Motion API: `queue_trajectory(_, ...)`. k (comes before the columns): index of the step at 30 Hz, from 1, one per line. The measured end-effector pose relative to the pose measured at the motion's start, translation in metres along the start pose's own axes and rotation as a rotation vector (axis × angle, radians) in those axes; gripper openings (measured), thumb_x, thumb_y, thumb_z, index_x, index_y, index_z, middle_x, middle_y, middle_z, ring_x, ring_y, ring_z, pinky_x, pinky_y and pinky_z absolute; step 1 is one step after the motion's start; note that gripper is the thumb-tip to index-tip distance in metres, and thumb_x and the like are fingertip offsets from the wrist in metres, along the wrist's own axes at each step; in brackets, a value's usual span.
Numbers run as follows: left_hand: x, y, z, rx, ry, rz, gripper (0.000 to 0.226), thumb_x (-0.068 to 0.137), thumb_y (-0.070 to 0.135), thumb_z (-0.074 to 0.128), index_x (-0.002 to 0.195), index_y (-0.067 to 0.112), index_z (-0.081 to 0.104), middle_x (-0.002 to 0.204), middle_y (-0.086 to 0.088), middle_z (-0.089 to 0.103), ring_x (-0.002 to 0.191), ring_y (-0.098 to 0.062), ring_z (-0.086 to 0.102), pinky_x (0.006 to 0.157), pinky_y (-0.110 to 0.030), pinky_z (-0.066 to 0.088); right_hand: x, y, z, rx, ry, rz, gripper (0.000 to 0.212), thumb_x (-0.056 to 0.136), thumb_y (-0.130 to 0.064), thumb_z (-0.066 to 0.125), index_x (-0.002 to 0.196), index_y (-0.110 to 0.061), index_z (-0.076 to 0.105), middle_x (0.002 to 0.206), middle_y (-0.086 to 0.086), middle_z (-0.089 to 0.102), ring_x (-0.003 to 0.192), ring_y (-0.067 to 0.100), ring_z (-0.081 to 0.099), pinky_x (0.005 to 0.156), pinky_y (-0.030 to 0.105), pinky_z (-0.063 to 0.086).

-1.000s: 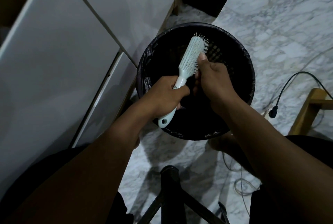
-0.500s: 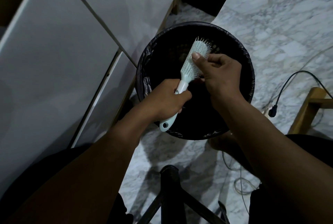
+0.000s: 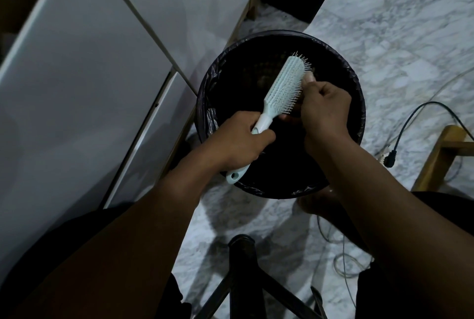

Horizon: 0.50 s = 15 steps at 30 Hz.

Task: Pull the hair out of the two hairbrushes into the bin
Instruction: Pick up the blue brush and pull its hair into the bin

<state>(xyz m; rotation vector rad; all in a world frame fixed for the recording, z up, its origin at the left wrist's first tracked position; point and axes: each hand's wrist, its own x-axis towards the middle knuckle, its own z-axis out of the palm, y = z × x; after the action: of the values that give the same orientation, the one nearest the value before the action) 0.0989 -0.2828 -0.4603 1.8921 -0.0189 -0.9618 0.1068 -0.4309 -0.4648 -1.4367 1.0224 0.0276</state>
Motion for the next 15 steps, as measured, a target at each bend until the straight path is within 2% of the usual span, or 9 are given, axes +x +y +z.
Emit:
queue_trajectory(2,0.0,0.0,0.0,0.02,-0.004,-0.007,0.02,0.093,0.017,0.062,0.075,0.015,0.053,0.058,0.004,0.054,0.046,-0.009,0.054,0.048,-0.022,0.044,0.002,-0.003,-0.002,0.049,0.033,0.084,0.037,0.106,-0.036,0.046,0.082,-0.011,0.058,0.08,0.009,0.072,0.066,0.019,0.073,0.055,0.036,0.063)
queue_trajectory(4,-0.001,0.0,-0.001,0.029,-0.01,-0.012,0.024,0.092,0.016,0.062,0.071,0.017,0.05,0.058,0.004,0.054,0.047,-0.01,0.054,0.048,-0.022,0.044,0.007,-0.004,-0.005,0.103,0.036,0.149,0.035,0.106,-0.042,0.044,0.096,-0.011,0.058,0.094,0.01,0.074,0.079,0.021,0.075,0.062,0.037,0.065)
queue_trajectory(6,-0.001,0.0,-0.001,0.034,-0.027,-0.013,0.026,0.092,0.016,0.062,0.069,0.018,0.049,0.057,0.004,0.053,0.048,-0.011,0.054,0.048,-0.022,0.044,0.01,-0.002,-0.007,0.044,-0.032,0.085,0.038,0.097,-0.05,0.057,0.116,-0.016,0.059,0.117,0.004,0.07,0.104,0.018,0.072,0.071,0.036,0.063)
queue_trajectory(8,-0.002,0.001,-0.001,0.026,-0.055,-0.017,0.027,0.093,0.016,0.061,0.069,0.018,0.048,0.055,0.005,0.052,0.045,-0.01,0.054,0.046,-0.021,0.043,0.01,0.003,-0.005,-0.038,-0.126,-0.057,0.044,0.088,-0.044,0.073,0.124,-0.023,0.058,0.129,0.001,0.065,0.113,0.014,0.068,0.08,0.031,0.061)
queue_trajectory(11,-0.003,0.001,-0.001,0.017,-0.096,-0.033,0.022,0.094,0.015,0.061,0.075,0.013,0.05,0.052,0.003,0.051,0.041,-0.008,0.053,0.045,-0.02,0.041,0.012,0.004,-0.005,-0.063,-0.091,-0.167,0.04,0.083,-0.031,0.082,0.116,-0.012,0.071,0.115,0.006,0.074,0.099,0.012,0.073,0.08,0.028,0.06)
queue_trajectory(15,-0.004,0.003,-0.001,0.033,-0.137,-0.028,0.02,0.094,0.016,0.061,0.075,0.013,0.053,0.052,0.001,0.053,0.041,-0.008,0.052,0.046,-0.021,0.042,0.019,0.002,-0.013,-0.082,0.038,-0.221,0.023,0.081,-0.034,0.083,0.09,-0.013,0.078,0.093,0.003,0.079,0.086,0.014,0.076,0.083,0.042,0.063)
